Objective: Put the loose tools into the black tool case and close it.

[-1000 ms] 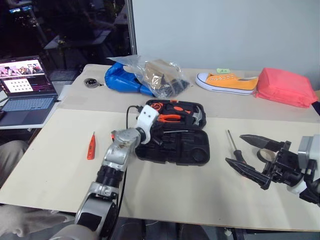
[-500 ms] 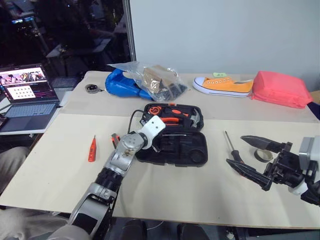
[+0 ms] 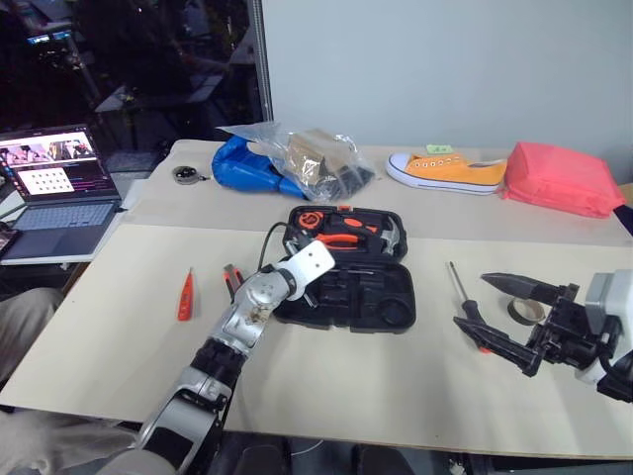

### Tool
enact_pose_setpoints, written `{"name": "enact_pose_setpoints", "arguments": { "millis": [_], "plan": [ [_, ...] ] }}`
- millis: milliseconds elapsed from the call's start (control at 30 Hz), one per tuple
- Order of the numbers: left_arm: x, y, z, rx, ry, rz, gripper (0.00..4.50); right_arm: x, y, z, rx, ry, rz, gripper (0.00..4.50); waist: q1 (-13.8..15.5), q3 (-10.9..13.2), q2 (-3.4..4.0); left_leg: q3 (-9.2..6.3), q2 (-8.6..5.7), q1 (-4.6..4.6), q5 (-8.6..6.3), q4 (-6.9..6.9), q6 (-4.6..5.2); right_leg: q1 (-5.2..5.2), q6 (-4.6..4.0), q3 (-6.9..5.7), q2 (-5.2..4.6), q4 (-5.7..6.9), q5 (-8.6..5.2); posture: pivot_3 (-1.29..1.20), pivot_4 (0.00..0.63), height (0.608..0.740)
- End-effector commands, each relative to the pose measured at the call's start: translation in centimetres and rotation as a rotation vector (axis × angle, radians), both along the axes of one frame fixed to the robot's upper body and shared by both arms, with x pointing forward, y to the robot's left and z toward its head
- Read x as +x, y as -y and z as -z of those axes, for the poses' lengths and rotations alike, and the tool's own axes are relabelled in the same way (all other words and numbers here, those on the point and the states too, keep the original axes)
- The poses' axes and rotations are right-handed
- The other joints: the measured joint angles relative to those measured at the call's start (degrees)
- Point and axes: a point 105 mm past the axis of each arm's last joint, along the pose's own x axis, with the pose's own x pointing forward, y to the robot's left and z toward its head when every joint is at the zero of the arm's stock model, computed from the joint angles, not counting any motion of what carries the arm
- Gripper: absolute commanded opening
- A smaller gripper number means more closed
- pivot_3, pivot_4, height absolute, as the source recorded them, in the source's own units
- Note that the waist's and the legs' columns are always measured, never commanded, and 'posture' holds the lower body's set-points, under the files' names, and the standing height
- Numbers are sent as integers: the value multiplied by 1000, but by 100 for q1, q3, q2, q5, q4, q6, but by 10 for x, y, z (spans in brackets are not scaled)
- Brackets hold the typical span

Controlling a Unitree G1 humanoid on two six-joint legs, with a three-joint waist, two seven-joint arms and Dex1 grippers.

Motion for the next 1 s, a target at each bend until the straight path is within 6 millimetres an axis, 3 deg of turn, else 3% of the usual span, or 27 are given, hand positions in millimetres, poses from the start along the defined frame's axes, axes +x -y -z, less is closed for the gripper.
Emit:
{"name": "enact_pose_setpoints", "arguments": {
  "millis": [33, 133, 233, 500, 600, 867, 1000],
  "plan": [
    [-13, 6, -63, -365, -3, 108, 46, 18, 18, -9, -21, 56, 173, 4500, 0, 2, 4, 2, -1, -22, 0, 4, 0, -26, -2, 1, -2, 5, 3, 0, 150, 740],
    [-27, 8, -75, -396, -48, 215, 46, 24, 28, -1, -37, -14, 217, 4500, 16, 4, 6, -5, -3, -83, 2, 22, 1, -80, -20, -3, 6, 18, 20, 0, 150, 740],
    [-59, 1, -89, -368, -141, 428, 689, 32, 45, 26, -268, -185, 362, 4500, -24, 4, 15, -6, -12, -82, 1, 11, 1, -83, -23, 3, 10, 17, 20, 0, 150, 740],
    [-120, -18, -111, -196, -225, 684, 3673, 44, 48, 58, -251, -510, 393, 4500, -53, 15, 8, -1, -6, -91, 3, 8, -1, -110, -22, 9, 18, 24, 18, 0, 150, 740],
    [-133, -27, -112, -155, -246, 692, 4433, 55, 48, 67, -241, -581, 441, 4500, -78, 20, 4, 1, -1, -90, 3, 10, 0, -110, -21, 12, 17, 22, 18, 0, 150, 740],
    [-151, -40, -115, -124, -223, 664, 4433, 67, 51, 75, -257, -659, 531, 4500, -41, 19, 10, 1, -2, -111, 3, 4, 0, -134, -27, 9, 18, 20, 17, 0, 150, 740],
    [-155, -42, -113, -103, -223, 663, 4500, 67, 54, 84, -308, -702, 554, 3466, -14, 20, 9, 1, -2, -112, 3, 3, 0, -134, -31, 9, 16, 16, 19, 0, 150, 740]
  ]
}}
